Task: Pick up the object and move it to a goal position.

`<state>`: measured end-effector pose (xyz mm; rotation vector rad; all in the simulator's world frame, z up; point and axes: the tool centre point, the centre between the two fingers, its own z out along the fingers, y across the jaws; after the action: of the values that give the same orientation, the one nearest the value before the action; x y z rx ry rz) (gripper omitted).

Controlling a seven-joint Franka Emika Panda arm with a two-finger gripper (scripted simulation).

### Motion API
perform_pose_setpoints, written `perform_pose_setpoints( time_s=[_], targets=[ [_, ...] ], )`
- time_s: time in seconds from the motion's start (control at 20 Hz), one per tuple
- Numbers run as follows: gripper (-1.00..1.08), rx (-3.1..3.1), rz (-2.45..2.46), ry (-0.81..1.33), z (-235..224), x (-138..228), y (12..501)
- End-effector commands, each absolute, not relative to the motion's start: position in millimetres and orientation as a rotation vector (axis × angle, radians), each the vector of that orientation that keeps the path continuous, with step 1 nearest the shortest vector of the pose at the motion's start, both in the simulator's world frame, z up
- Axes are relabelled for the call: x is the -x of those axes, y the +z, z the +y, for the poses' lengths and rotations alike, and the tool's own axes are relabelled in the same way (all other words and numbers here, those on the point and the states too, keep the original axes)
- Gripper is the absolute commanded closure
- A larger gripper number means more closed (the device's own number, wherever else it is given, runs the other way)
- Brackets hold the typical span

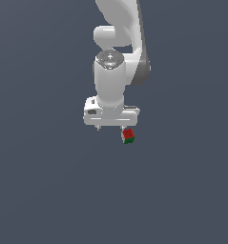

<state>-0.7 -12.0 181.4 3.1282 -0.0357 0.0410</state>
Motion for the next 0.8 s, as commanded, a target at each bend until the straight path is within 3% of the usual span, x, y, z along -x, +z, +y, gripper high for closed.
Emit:
perform_pose_setpoints(
  time_s=[0.0,0.75],
  targets=[
    [-0.92,-3.128,-0.036,0.041,-12.0,0.7,181.4],
    [-0.92,-3.131,-0.021,-0.027,-10.6,9.4,168.0]
  ],
)
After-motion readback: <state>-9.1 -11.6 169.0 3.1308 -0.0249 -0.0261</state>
